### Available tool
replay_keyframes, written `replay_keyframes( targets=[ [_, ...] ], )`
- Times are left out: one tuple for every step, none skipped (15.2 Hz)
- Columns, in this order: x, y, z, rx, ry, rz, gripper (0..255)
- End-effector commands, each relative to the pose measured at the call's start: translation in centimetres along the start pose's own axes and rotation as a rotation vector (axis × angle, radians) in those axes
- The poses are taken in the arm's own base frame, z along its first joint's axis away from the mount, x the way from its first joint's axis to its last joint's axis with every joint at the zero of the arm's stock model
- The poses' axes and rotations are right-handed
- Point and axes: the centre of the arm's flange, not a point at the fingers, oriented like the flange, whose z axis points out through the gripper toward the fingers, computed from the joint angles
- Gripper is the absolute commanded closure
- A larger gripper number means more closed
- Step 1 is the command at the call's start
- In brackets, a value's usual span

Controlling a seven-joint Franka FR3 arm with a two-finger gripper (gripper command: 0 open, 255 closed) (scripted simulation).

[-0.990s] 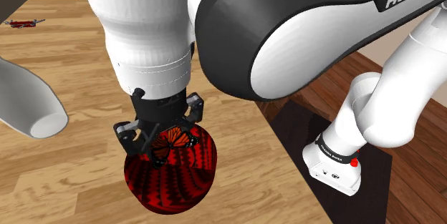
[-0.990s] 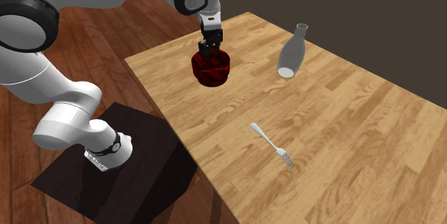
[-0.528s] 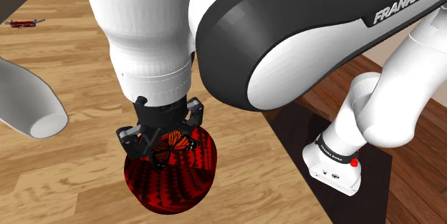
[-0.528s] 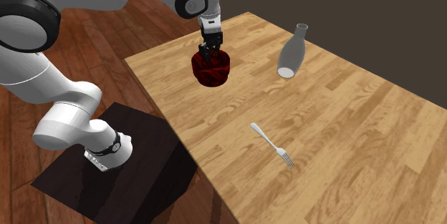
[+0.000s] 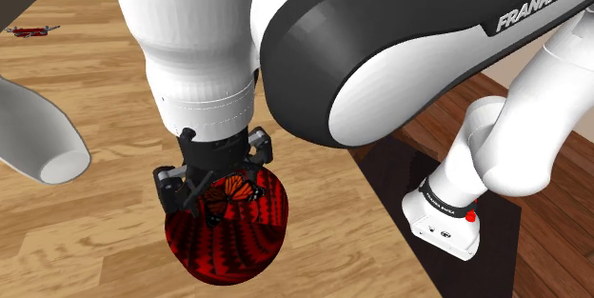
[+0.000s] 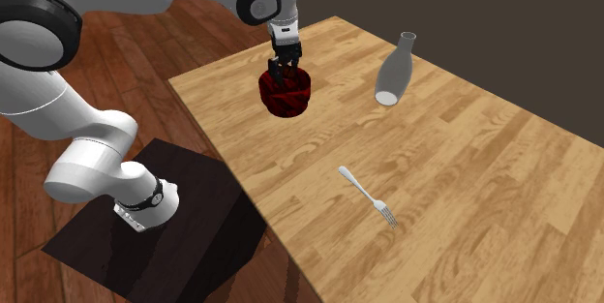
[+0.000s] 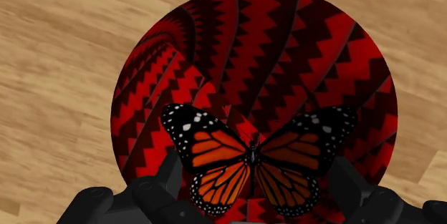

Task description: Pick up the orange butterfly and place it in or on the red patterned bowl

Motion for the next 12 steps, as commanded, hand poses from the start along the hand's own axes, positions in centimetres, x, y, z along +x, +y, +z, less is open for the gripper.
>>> replay_keyframes(
  targets=[
    [0.0, 0.0, -1.3, 0.0, 0.0, 0.0, 0],
    [0.0, 0.0, -2.6, 0.0, 0.0, 0.0, 0],
    [0.0, 0.0, -4.0, 0.0, 0.0, 0.0, 0],
    [0.0, 0.0, -5.0, 0.0, 0.0, 0.0, 0],
    [0.0, 0.0, -5.0, 0.0, 0.0, 0.0, 0],
    [0.0, 0.0, -5.0, 0.0, 0.0, 0.0, 0],
    [0.0, 0.0, -5.0, 0.0, 0.0, 0.0, 0],
    [0.0, 0.0, -5.0, 0.0, 0.0, 0.0, 0],
    [0.0, 0.0, -5.0, 0.0, 0.0, 0.0, 0],
    [0.0, 0.0, -5.0, 0.0, 0.0, 0.0, 0],
    [0.0, 0.0, -5.0, 0.0, 0.0, 0.0, 0],
    [0.0, 0.0, -5.0, 0.0, 0.0, 0.0, 0]
  ],
)
